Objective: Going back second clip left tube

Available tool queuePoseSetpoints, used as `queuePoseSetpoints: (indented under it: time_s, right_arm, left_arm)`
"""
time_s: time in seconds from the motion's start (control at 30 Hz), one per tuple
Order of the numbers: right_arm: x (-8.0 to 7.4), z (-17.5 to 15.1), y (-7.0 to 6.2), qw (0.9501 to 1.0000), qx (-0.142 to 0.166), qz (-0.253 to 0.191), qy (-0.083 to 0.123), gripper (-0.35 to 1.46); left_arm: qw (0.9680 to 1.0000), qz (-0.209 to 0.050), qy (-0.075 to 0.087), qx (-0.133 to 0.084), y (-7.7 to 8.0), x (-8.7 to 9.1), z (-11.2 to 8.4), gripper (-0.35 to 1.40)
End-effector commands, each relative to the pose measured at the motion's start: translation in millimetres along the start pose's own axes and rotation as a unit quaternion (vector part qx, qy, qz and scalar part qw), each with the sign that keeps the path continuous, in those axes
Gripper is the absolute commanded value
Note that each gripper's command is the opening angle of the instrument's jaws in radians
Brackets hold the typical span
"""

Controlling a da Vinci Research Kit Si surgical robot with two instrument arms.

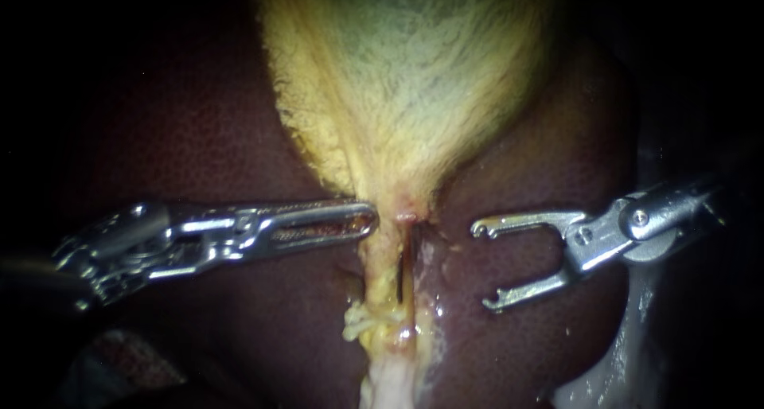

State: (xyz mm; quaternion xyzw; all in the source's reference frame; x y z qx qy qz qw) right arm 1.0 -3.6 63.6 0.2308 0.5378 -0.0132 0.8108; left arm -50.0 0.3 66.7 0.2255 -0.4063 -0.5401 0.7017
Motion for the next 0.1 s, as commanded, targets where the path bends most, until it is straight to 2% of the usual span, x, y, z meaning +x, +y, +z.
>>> queuePoseSetpoints:
  time_s: [0.03,0.1]
  right_arm:
    - [0.0,-0.1,0.0,1.0000,0.000,0.000,0.000,0.60]
    - [0.0,-0.1,0.0,1.0000,0.000,0.000,0.000,0.60]
  left_arm:
    - [1.0000,0.000,0.000,0.001,0.0,0.0,0.0,-0.35]
    - [1.0000,0.000,0.000,0.001,0.1,0.0,0.0,-0.35]
